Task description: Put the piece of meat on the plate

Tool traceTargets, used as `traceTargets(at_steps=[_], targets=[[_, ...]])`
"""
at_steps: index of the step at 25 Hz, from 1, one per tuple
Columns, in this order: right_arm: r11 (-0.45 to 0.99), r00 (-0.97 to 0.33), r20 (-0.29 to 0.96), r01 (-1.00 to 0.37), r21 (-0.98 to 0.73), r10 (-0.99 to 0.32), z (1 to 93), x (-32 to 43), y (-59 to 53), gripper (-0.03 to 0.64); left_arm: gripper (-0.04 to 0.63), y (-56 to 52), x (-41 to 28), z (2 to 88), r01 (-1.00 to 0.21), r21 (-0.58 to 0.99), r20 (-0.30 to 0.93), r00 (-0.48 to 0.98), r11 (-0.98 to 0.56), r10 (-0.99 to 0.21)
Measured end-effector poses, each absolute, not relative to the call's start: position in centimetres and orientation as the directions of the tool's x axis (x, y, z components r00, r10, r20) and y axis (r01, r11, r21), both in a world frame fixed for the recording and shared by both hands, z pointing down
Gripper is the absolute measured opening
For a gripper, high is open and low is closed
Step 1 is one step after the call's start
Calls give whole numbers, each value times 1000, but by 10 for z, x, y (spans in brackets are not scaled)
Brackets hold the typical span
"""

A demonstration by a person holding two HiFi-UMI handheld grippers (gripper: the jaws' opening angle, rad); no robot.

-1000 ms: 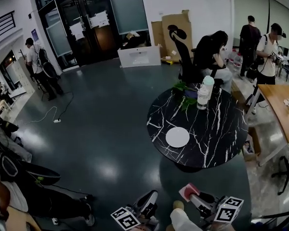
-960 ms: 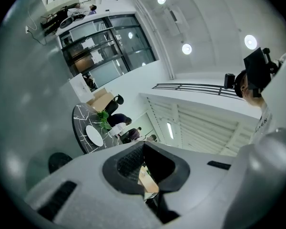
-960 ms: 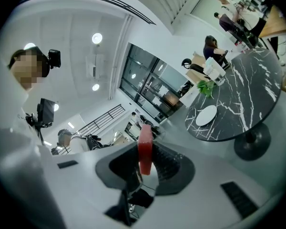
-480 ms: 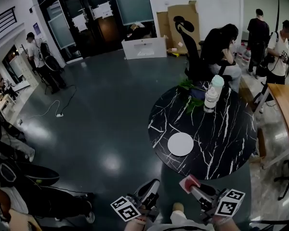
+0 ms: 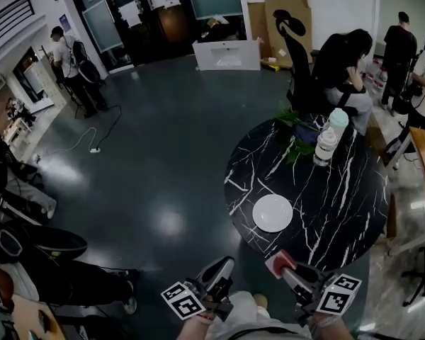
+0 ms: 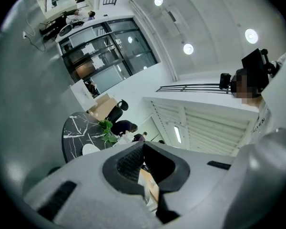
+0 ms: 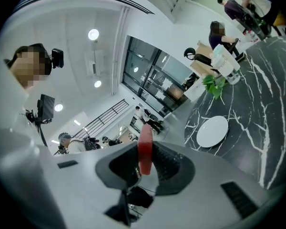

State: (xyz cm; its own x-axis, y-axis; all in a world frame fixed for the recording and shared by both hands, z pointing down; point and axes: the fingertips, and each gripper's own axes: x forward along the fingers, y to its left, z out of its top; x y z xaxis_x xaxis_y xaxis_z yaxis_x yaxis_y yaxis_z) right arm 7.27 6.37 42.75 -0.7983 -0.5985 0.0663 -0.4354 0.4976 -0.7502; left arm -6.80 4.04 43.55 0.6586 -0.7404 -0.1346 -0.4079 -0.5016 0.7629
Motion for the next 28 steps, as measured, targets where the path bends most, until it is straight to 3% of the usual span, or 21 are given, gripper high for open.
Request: traceTargets(at_steps=[14, 28], targets=[[436, -797, 145, -461, -773, -586, 463, 81, -22, 86, 9, -56, -56, 466, -408, 784, -85, 676, -468, -732], [461, -785, 412, -609, -645, -462, 545, 59, -115, 86, 9, -168, -48, 520, -450, 772, 14, 719, -450, -695]])
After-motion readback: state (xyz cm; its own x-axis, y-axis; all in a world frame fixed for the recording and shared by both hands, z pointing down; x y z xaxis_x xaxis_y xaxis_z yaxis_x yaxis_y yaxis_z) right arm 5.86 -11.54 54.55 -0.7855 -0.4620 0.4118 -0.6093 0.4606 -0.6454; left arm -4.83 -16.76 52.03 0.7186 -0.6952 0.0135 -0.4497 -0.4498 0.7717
